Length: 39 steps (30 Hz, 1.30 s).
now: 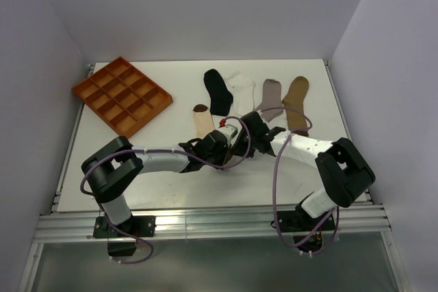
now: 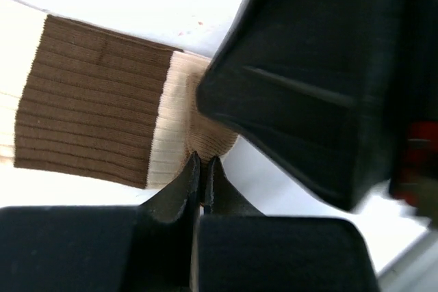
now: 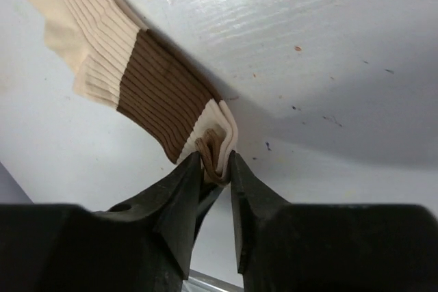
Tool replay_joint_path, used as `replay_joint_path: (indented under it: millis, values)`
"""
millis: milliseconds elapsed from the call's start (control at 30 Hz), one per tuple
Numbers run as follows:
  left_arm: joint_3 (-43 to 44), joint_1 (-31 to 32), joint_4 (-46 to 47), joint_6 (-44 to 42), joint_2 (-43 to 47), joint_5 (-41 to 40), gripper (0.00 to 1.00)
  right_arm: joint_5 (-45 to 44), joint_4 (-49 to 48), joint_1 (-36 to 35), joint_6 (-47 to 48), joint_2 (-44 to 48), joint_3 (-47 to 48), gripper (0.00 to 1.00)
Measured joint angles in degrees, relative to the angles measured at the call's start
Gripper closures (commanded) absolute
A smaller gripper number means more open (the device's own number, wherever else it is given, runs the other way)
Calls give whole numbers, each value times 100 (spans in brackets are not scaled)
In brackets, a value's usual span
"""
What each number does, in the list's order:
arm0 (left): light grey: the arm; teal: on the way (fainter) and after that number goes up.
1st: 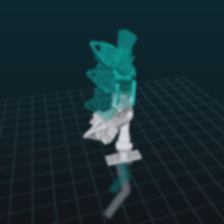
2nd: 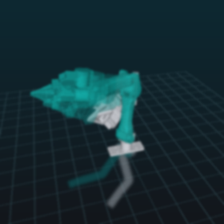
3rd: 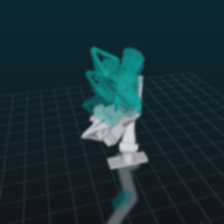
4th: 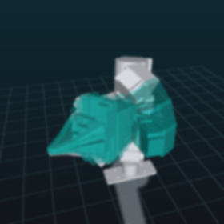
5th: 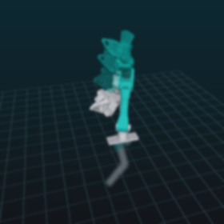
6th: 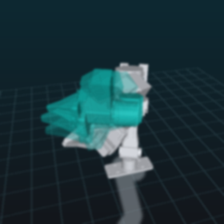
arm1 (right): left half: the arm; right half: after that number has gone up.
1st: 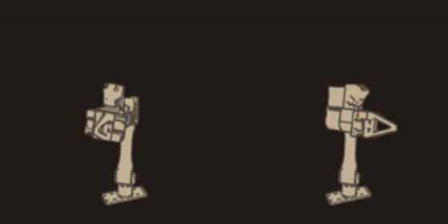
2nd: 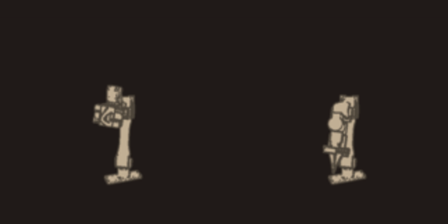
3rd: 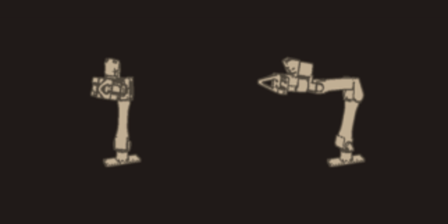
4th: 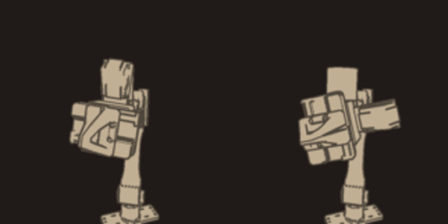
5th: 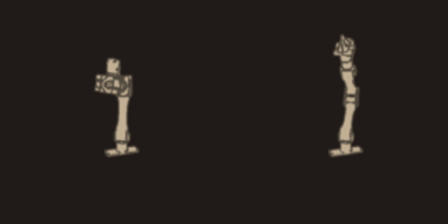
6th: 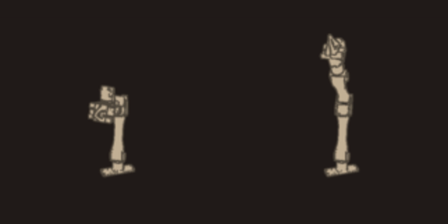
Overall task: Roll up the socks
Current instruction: Roll the sock at the center of the board.
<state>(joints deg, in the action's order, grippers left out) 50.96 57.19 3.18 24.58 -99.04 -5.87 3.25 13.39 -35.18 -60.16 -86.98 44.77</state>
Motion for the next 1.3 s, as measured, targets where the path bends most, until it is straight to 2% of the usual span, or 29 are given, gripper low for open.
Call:
replay_joint_path:
  millis: [167, 333, 500, 600, 800, 1033, 1300]
  values:
    - [55, -402, 22, 374, -74, 966, 100, -31, -317, 125, -107, 577, -542, 64]
    - [37, -1071, 210, 960, -251, 2184, 100, -114, -820, 170, -350, 1178, -1187, 63]
    - [-105, -1563, 704, 1626, -520, 3233, 100, -151, -992, 175, -393, 1263, -1325, 57]
    - [-157, -1714, 918, 1930, -651, 3591, 100, -164, -1130, 175, -415, 1261, -1329, 53]
    - [-214, -1810, 1113, 2229, -752, 3847, 100, -192, -1185, 146, -409, 1032, -1213, 53]
    - [-214, -1816, 1113, 2273, -756, 3856, 100, -334, -776, 55, -367, 570, -564, 55]
    - [-214, -1816, 1095, 2271, -756, 3818, 100, -444, -212, -48, -282, 76, 39, 62]
